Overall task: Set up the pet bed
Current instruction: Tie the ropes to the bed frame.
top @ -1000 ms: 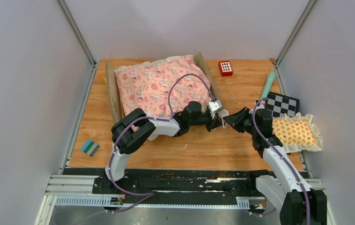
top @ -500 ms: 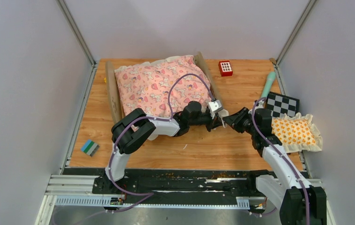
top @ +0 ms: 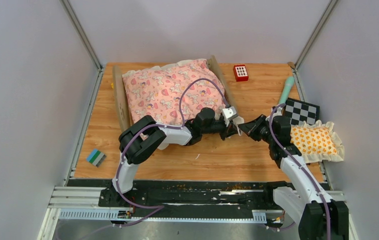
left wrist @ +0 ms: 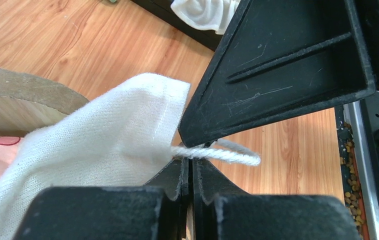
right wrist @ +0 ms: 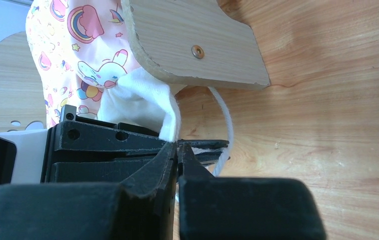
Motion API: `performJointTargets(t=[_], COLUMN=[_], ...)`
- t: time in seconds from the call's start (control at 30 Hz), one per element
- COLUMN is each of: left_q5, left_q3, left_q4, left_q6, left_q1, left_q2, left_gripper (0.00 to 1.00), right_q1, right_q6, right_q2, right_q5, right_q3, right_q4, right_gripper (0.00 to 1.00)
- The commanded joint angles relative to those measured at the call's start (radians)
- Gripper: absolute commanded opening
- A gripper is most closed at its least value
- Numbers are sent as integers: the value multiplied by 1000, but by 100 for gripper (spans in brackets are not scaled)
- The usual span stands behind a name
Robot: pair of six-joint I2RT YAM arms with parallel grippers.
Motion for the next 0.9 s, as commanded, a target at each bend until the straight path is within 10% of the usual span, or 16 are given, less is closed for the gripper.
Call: performJointTargets(t=[0.0,0.87], left_q5=[1,3], left_q3=[-7,-58], left_q4=[45,45], left_q6=[-16,-13], left_q1=[4,9], left_q2=[-13,-40], left_gripper=[6,17], right_q1=[0,-1], right_q6=[-6,-13], right_q2=[-48,-79], right_q5=[37,71], right_q3=[-2,4], right_q4=[30,-19], right_gripper=[0,0])
